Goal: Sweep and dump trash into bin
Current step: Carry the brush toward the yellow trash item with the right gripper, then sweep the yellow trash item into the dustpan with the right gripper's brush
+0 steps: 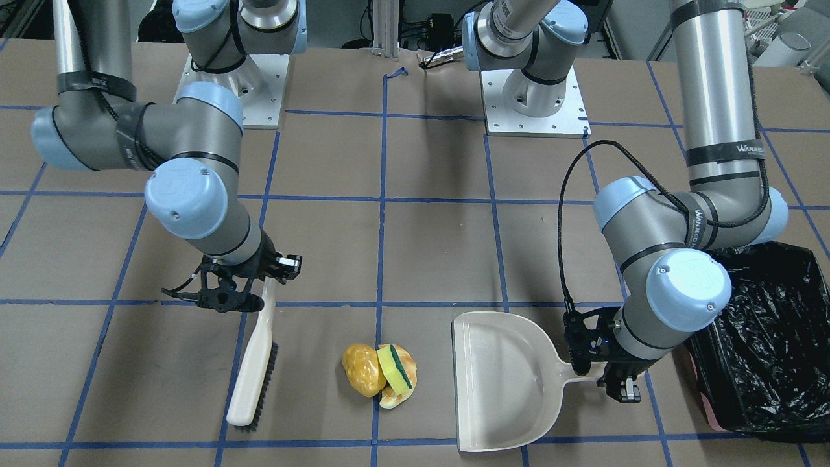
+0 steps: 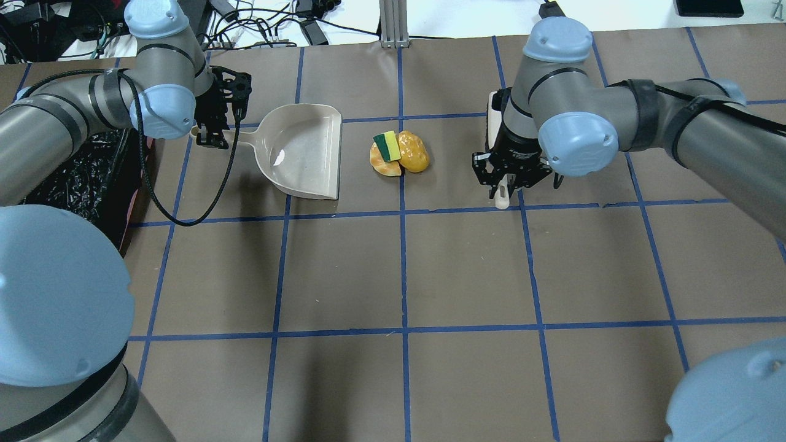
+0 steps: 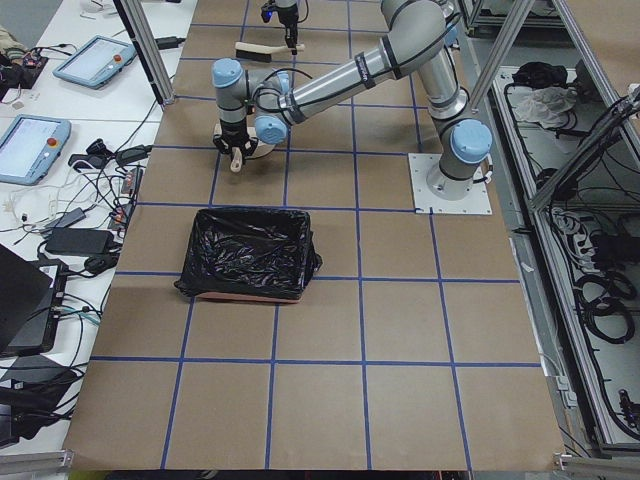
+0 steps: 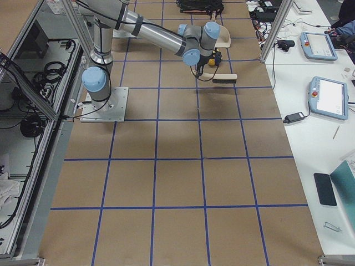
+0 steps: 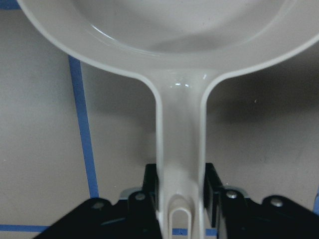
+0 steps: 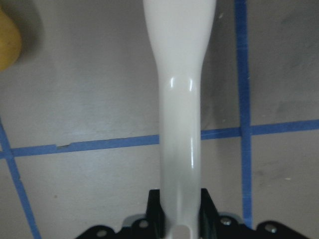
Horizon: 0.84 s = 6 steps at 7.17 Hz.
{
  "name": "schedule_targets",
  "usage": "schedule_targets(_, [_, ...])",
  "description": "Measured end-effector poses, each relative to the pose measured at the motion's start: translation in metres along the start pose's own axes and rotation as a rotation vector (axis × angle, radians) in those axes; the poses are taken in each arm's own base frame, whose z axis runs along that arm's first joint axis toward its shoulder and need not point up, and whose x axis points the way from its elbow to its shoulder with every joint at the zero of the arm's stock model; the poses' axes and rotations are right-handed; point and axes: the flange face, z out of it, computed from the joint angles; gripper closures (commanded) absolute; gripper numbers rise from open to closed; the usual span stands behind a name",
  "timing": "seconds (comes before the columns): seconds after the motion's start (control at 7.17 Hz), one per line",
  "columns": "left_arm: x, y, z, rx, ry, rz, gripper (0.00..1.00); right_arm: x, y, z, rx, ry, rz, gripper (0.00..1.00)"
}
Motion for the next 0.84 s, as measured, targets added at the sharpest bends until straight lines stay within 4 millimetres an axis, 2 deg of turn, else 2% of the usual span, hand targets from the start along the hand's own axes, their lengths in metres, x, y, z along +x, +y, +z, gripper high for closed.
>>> schedule_targets(0.42, [0.001, -0.002, 0.001, -0.008, 0.004, 0.003, 0.99, -0.058, 0.022, 0.023, -0.037, -0.031, 0.017, 1.00])
schedule_targets(0.84, [0.001, -0.003, 0.002, -0.005, 0.005, 0.001, 0.99, -0.102, 0.029, 0.037, -0.028, -0.034, 0.040, 1.00])
